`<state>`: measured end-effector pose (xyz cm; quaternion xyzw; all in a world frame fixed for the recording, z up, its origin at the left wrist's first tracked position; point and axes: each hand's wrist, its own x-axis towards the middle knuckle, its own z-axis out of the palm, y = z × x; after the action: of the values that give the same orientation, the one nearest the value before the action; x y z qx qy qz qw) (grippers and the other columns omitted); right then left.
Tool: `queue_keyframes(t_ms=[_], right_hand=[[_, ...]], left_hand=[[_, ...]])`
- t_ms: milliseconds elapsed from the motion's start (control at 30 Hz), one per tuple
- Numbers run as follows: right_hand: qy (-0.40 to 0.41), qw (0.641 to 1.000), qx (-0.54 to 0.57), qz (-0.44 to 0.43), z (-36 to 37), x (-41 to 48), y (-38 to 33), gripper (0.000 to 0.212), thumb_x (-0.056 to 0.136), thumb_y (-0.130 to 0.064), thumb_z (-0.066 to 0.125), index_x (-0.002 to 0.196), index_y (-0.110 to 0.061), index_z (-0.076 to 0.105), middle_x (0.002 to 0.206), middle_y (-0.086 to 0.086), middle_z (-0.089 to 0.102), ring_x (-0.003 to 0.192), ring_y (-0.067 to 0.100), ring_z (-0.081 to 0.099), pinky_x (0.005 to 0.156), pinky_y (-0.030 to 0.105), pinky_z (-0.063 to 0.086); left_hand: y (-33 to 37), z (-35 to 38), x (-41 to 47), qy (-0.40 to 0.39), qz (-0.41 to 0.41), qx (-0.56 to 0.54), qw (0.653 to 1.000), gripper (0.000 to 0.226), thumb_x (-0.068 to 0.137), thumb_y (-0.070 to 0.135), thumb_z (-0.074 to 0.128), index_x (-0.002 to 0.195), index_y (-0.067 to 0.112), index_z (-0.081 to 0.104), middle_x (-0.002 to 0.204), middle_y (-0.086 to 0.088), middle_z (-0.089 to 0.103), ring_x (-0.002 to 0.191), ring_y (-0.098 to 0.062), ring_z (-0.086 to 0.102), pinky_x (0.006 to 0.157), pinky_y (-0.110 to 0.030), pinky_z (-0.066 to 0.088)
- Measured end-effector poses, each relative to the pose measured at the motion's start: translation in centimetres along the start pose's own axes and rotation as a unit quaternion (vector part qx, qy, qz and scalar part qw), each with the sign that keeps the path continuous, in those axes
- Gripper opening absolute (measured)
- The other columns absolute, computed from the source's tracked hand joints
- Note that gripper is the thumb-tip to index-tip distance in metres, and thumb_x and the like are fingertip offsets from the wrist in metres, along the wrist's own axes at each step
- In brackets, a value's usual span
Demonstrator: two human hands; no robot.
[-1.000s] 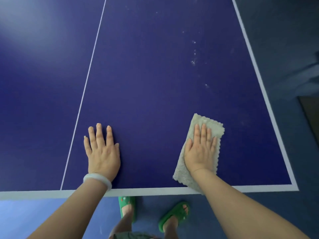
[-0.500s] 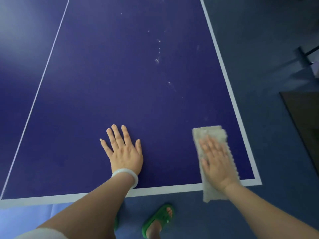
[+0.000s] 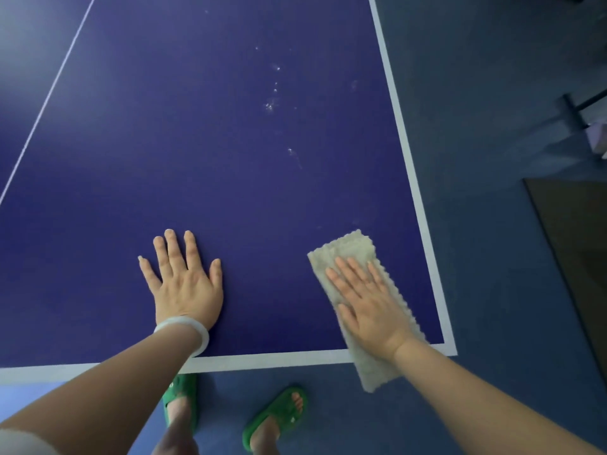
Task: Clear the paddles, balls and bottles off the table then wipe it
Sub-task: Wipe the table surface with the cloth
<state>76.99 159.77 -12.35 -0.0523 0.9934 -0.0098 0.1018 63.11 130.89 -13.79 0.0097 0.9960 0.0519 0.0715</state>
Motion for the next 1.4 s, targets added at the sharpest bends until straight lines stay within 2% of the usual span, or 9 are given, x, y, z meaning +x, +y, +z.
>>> queue_keyframes(t_ms=[100,233,433,600,767,900,1133,1300,1400], right_hand=[[-0.018,0.994,-0.001,0.109,-0.5,-0.8,6.4,0.06,0.102,-0.037,0.016,0.158,-0.025,0.001,0.166,-0.007,-0.007,0.152,0.012,-0.008,0.123,0.047,0.01],[-0.002,0.977,0.041,0.208,-1.1,4.1,8.5,0.062,0.097,-0.041,0.004,0.157,-0.028,-0.005,0.165,-0.009,-0.014,0.149,0.006,-0.02,0.124,0.042,-0.002],[-0.017,0.994,0.024,0.104,-0.9,-1.5,6.6,0.061,0.103,-0.036,0.02,0.159,-0.024,0.0,0.166,-0.007,-0.009,0.152,0.012,-0.01,0.124,0.046,0.004],[-0.038,0.991,0.05,0.115,-0.5,-4.3,9.1,0.061,0.1,-0.038,0.021,0.159,-0.027,0.008,0.166,-0.008,0.0,0.153,0.015,0.001,0.119,0.058,0.015],[-0.008,0.975,0.072,0.208,-1.5,4.3,11.7,0.06,0.097,-0.045,0.002,0.156,-0.037,-0.006,0.163,-0.016,-0.015,0.149,0.004,-0.017,0.122,0.053,0.012],[-0.01,0.945,0.057,0.322,-1.8,9.7,9.6,0.061,0.1,-0.041,0.006,0.157,-0.028,-0.009,0.164,-0.007,-0.016,0.151,0.014,-0.015,0.12,0.06,0.001],[0.014,0.96,0.075,0.269,-0.4,4.6,-1.6,0.064,0.099,-0.046,0.004,0.157,-0.022,-0.009,0.165,0.002,-0.015,0.151,0.022,-0.017,0.12,0.06,-0.001],[-0.002,0.995,0.053,0.08,-1.1,6.2,0.9,0.061,0.099,-0.047,0.006,0.157,-0.03,-0.008,0.165,-0.006,-0.014,0.15,0.013,-0.02,0.123,0.051,-0.004],[0.014,0.977,0.065,0.201,-1.7,9.2,7.2,0.059,0.099,-0.043,0.005,0.156,-0.032,-0.007,0.166,-0.006,-0.008,0.151,0.011,-0.014,0.124,0.05,0.0]], left_hand=[[0.1,0.0,-0.1,0.006,0.001,0.001,1.0,0.07,0.1,0.051,0.018,0.157,0.012,0.008,0.165,-0.012,0.0,0.152,-0.027,-0.008,0.12,-0.052,-0.009],[0.1,0.2,0.0,0.012,0.002,0.007,1.0,0.071,0.099,0.052,0.016,0.157,0.012,0.009,0.165,-0.012,0.001,0.152,-0.027,-0.007,0.121,-0.052,-0.008],[0.1,0.0,-0.1,0.01,0.0,-0.004,1.0,0.071,0.098,0.051,0.014,0.157,0.012,0.009,0.165,-0.011,0.0,0.152,-0.026,-0.009,0.12,-0.051,-0.009],[0.1,0.1,0.0,0.014,-0.001,0.004,1.0,0.07,0.099,0.05,0.009,0.157,0.011,0.011,0.165,-0.013,0.003,0.152,-0.027,-0.007,0.121,-0.052,-0.008],[0.0,0.3,0.1,0.012,-0.005,0.015,1.0,0.068,0.1,0.049,0.005,0.157,0.012,0.009,0.165,-0.011,0.001,0.152,-0.026,-0.008,0.121,-0.051,-0.008],[0.2,0.2,0.0,0.009,-0.005,0.015,1.0,0.071,0.097,0.051,0.009,0.157,0.013,0.007,0.165,-0.01,-0.001,0.151,-0.025,-0.01,0.121,-0.05,-0.009],[0.2,0.0,0.0,0.002,-0.007,0.013,1.0,0.072,0.097,0.051,0.009,0.157,0.013,0.008,0.165,-0.011,-0.001,0.152,-0.026,-0.01,0.121,-0.051,-0.008],[0.2,-0.2,0.0,-0.005,-0.005,0.013,1.0,0.072,0.096,0.052,0.005,0.158,0.014,0.003,0.165,-0.009,-0.006,0.151,-0.024,-0.014,0.12,-0.05,-0.01],[0.2,-0.3,0.0,-0.002,-0.008,0.011,1.0,0.071,0.097,0.051,0.007,0.158,0.014,0.004,0.165,-0.009,-0.005,0.151,-0.024,-0.014,0.12,-0.051,-0.01]])
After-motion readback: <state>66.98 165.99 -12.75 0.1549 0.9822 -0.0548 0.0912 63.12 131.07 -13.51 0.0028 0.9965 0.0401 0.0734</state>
